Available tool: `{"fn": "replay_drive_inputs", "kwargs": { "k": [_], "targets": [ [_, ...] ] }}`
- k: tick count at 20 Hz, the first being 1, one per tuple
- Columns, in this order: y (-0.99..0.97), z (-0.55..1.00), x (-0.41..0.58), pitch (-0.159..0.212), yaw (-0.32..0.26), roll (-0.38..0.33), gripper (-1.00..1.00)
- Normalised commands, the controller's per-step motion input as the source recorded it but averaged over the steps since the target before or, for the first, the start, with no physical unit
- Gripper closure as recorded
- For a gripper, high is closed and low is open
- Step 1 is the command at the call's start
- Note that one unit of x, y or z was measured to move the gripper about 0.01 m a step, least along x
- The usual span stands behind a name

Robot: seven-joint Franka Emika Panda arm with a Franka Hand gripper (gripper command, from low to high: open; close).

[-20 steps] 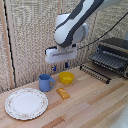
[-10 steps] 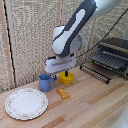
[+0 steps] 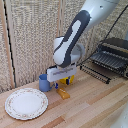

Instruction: Kindly employ your clamp to softly take hold of the bread. Delicately rest it on the oven pan, verifying that it is even on the surface. Using your clamp and attentiveness, smoothly glide the pan into the oven and along the appropriate brackets, securing it in position.

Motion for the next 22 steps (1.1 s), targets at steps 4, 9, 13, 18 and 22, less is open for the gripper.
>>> {"fn": "replay_drive_inputs", "kwargs": {
  "k": [4, 9, 13, 18, 22],
  "targets": [
    [0.07, -0.3, -0.044, 0.005, 0.045, -0.065, -1.0],
    [0.0, -0.31, -0.197, 0.016, 0.042, -0.044, -1.0],
    [0.0, -0.37, -0.091, 0.0, 0.048, -0.027, -1.0],
    [0.05, -0.2, 0.001, 0.005, 0.06, -0.007, 1.0],
    [0.11, -0.02, 0.0, 0.003, 0.01, -0.027, 1.0]
  ]
}}
